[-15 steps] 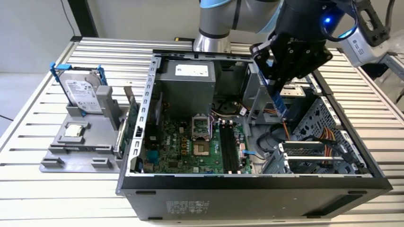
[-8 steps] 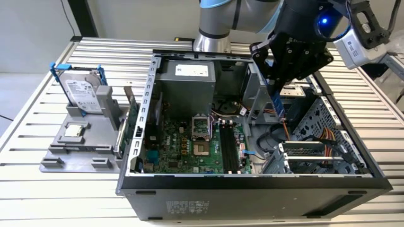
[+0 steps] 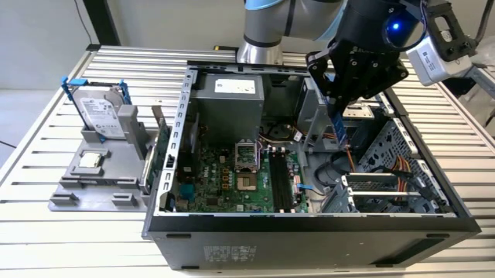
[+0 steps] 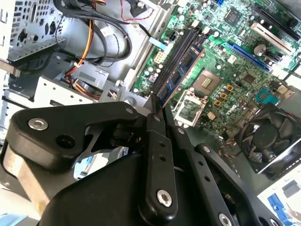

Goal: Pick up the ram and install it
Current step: 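Insert the ram into the slot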

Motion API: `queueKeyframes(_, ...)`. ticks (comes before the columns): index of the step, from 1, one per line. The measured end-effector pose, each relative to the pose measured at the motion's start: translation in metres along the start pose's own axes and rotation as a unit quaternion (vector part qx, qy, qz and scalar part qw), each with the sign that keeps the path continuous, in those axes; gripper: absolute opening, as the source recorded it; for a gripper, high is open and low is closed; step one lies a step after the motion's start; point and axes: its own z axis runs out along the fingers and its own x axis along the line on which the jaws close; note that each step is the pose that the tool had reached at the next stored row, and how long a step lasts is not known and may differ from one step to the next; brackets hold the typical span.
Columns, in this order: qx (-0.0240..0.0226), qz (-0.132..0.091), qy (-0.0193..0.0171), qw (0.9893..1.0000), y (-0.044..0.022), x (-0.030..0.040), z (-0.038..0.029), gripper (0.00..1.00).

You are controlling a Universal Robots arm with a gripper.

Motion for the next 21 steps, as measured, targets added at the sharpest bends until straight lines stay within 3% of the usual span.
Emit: queueKeyframes(21,0.0001,0.000,0.0000,1.0000,-0.0002,0.0000,0.0064,0.00)
